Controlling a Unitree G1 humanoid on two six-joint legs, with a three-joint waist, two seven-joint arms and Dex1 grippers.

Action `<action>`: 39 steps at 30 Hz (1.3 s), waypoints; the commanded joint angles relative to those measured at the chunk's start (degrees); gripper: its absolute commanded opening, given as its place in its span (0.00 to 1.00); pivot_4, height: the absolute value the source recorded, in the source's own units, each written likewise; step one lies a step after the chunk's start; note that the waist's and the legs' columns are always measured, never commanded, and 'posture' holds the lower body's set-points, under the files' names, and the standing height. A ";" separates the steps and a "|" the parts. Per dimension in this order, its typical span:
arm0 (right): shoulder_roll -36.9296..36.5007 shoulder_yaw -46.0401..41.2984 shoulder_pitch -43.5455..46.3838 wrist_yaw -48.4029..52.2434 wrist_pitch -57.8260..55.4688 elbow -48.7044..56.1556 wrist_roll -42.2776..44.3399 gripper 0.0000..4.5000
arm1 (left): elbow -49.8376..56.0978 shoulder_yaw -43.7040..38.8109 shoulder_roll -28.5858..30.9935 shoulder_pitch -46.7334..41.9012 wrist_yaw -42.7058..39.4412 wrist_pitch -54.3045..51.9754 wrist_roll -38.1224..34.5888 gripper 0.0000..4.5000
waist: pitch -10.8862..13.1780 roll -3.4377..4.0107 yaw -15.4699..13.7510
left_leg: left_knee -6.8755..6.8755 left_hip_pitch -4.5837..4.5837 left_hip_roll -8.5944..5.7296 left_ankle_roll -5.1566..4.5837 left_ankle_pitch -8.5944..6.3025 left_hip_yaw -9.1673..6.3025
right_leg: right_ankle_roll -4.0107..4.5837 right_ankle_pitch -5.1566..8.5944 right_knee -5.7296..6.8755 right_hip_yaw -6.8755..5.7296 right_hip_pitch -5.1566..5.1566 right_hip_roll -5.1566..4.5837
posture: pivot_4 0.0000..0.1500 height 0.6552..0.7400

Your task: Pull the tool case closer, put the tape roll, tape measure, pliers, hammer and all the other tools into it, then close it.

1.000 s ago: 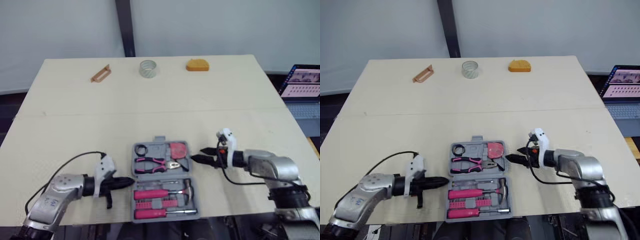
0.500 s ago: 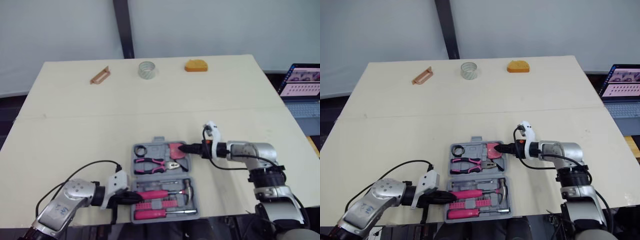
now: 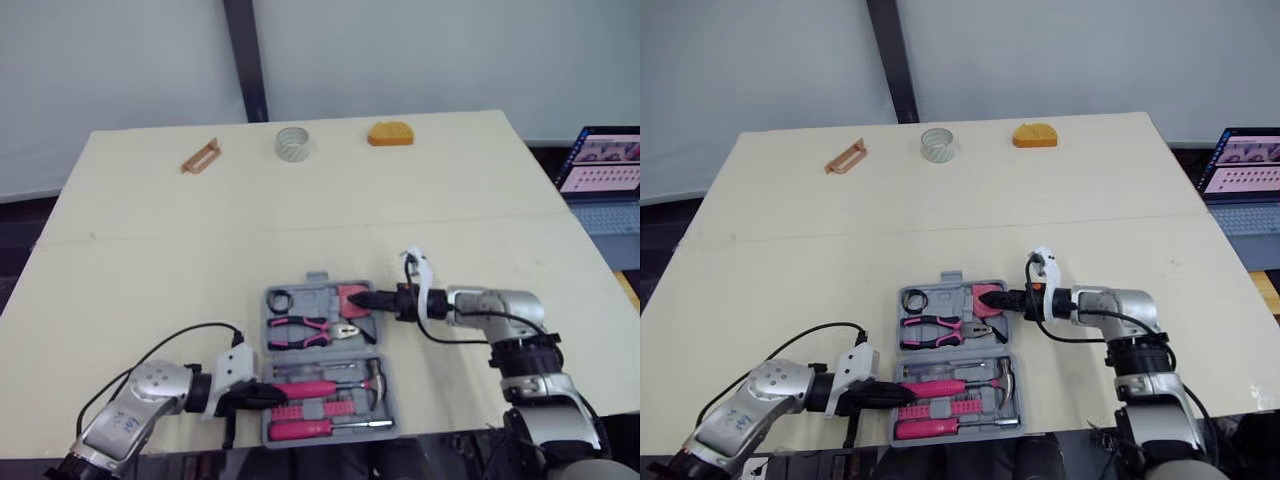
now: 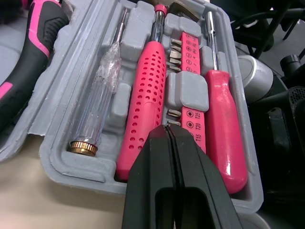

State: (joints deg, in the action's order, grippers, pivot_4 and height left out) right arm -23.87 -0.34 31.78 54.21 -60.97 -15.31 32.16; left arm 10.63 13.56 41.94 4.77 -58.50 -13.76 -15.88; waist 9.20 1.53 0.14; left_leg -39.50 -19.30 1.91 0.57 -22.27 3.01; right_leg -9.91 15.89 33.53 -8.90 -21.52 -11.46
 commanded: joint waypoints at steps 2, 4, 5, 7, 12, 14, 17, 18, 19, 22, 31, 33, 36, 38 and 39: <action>-0.46 0.54 -1.20 5.04 0.86 5.05 3.57 0.99 | -5.60 1.75 -0.44 2.18 2.69 -2.00 4.33 0.00 | -0.05 0.08 0.03 | 0.04 0.04 0.00 0.00 0.00 0.01 | 0.00 0.00 0.00 0.01 0.00 0.00 | 1.00 1.00; -1.28 0.22 -1.56 6.09 1.09 6.09 4.05 0.99 | -5.32 1.27 -0.87 2.65 2.99 -2.28 3.76 0.00 | -0.05 0.09 0.01 | 0.05 0.04 0.00 0.00 0.00 0.03 | 0.00 0.00 -0.01 0.01 0.00 0.00 | 1.00 1.00; -1.62 0.21 -1.67 6.53 1.22 6.45 4.12 0.99 | -5.22 1.07 -1.03 2.80 3.07 -2.38 3.57 0.00 | -0.05 0.09 -0.04 | 0.05 0.04 0.00 0.00 0.00 0.03 | 0.00 0.00 -0.01 0.01 0.00 -0.01 | 1.00 1.00; -2.63 0.43 -1.80 7.52 1.30 7.44 4.25 0.99 | -4.80 0.42 -1.46 3.16 3.41 -2.88 3.05 0.00 | -0.05 0.09 -0.06 | 0.05 0.04 0.00 0.00 0.00 0.03 | 0.00 0.00 -0.01 0.01 0.00 -0.01 | 1.00 1.00; -4.95 0.35 -2.38 9.29 1.02 10.90 5.50 0.99 | -3.40 -1.00 -1.79 4.35 4.02 -4.35 2.69 0.00 | -0.05 0.09 -0.09 | 0.05 0.04 0.00 0.00 0.00 0.03 | 0.00 0.00 -0.02 0.01 0.00 -0.01 | 1.00 1.00; -6.17 0.30 -2.86 10.00 0.34 13.20 6.51 0.99 | -2.38 -2.41 -1.78 5.23 4.44 -5.18 1.64 0.00 | -0.05 0.08 -0.07 | 0.07 0.04 0.00 0.00 0.00 0.03 | 0.00 0.00 -0.03 0.01 0.00 -0.02 | 1.00 1.00; -7.99 0.07 -3.77 10.30 -0.87 16.82 8.06 0.99 | -0.51 -4.12 -1.51 6.60 4.53 -6.28 0.03 0.00 | -0.04 0.06 0.03 | 0.11 0.03 0.01 0.00 0.00 0.04 | 0.00 0.00 -0.06 0.01 -0.03 -0.01 | 1.00 1.00; -8.44 -0.03 -4.08 10.24 -1.30 17.81 8.58 0.99 | -0.20 -4.42 -1.44 6.86 4.56 -6.53 -0.21 0.00 | -0.04 0.06 0.03 | 0.14 0.03 0.01 0.00 0.00 0.03 | 0.00 0.00 -0.06 0.01 -0.03 -0.01 | 1.00 1.00; -8.96 0.00 -4.49 10.34 -1.58 18.88 9.06 0.99 | 0.05 -4.78 -1.33 7.06 4.67 -6.79 -0.49 0.00 | -0.04 0.06 0.06 | 0.17 0.05 0.02 0.00 0.00 0.03 | 0.00 0.00 -0.06 0.00 -0.04 0.00 | 1.00 1.00; -10.06 0.08 -5.67 10.28 -2.33 21.55 10.61 0.99 | 0.61 -5.51 -1.23 7.21 4.92 -7.56 -0.90 0.00 | -0.03 0.05 0.09 | 0.23 0.05 0.02 0.00 0.00 0.04 | 0.00 0.00 -0.10 0.00 -0.05 0.00 | 1.00 1.00; -13.54 0.56 -7.21 10.57 -4.48 27.03 14.35 0.99 | 3.83 -6.24 -2.69 7.91 7.26 -10.56 -2.44 0.00 | 0.03 -0.04 0.04 | 0.25 0.04 0.02 0.01 0.00 0.06 | 0.01 0.00 -0.15 -0.01 -0.06 0.00 | 1.00 1.00; -14.41 0.71 -7.42 10.75 -4.68 27.89 14.88 0.99 | 4.80 -7.50 -3.31 8.71 8.35 -11.37 -3.46 0.00 | 0.05 -0.08 0.05 | 0.25 0.04 0.02 0.01 0.00 0.07 | 0.00 0.00 -0.16 0.00 -0.06 0.00 | 1.00 1.00; -15.39 1.13 -7.73 10.79 -4.51 28.65 15.37 0.99 | 7.03 -10.38 -3.86 10.62 9.70 -12.97 -5.70 0.00 | 0.13 -0.21 0.05 | 0.25 0.03 0.03 0.01 0.00 0.06 | 0.01 0.00 -0.17 -0.01 -0.07 0.00 | 1.00 1.00; -15.81 1.38 -7.93 10.81 -4.38 29.06 15.73 0.99 | 8.49 -12.53 -3.99 12.15 10.46 -14.10 -7.38 0.00 | 0.20 -0.32 0.07 | 0.25 0.03 0.05 0.01 -0.01 0.06 | 0.01 0.00 -0.17 -0.01 -0.07 0.01 | 1.00 1.00; -15.96 1.51 -8.04 10.74 -4.32 29.29 15.91 0.99 | 9.19 -13.44 -3.91 12.86 10.70 -14.70 -8.08 0.00 | 0.21 -0.35 0.08 | 0.25 0.02 0.06 0.02 -0.01 0.06 | 0.01 0.00 -0.18 -0.01 -0.08 0.01 | 1.00 1.00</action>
State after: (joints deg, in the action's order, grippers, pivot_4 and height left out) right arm -39.25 1.45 23.88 63.58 -65.30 11.72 46.10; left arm 19.91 2.46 37.52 16.28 -49.38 -27.04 -23.60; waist 9.42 1.18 0.21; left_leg -39.25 -19.29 1.97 0.59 -22.28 3.08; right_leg -9.90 15.90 33.34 -8.91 -21.60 -11.45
